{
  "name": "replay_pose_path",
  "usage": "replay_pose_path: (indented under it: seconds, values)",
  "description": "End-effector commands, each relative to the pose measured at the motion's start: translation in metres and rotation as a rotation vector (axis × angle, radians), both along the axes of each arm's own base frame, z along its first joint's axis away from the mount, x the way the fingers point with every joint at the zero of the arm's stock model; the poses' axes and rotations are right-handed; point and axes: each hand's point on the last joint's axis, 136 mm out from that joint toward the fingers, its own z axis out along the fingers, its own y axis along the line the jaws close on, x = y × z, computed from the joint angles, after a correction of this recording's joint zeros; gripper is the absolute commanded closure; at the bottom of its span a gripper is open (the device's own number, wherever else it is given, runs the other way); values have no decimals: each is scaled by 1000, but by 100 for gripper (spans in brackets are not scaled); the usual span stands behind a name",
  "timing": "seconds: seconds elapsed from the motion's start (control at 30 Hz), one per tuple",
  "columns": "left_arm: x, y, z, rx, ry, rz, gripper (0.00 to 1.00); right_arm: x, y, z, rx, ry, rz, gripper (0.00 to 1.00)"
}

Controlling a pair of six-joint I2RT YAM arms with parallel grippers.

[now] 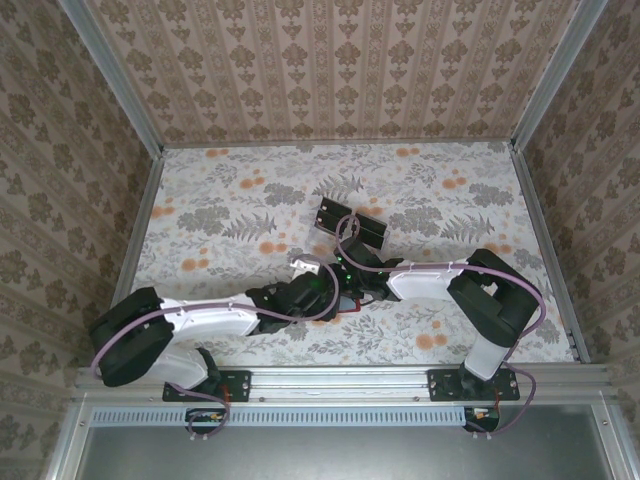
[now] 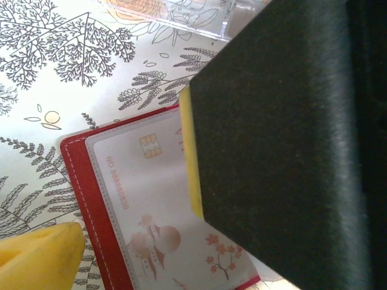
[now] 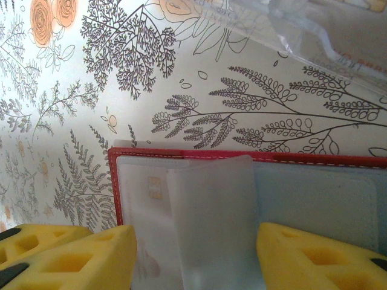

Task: Put the credit cards into the card holder
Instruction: Flip over the card slot on the card holder.

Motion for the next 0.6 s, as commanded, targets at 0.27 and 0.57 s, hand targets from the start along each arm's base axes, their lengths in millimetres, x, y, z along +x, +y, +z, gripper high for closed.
replay_pose_path:
  seconds: [0.27, 0.57]
  values:
    - [3, 14, -16, 110, -23, 52, 0, -12, -11, -4, -30, 56, 1, 39]
    - [0, 24, -24, 124, -12, 76, 0, -8, -25, 20, -49, -16, -9, 35]
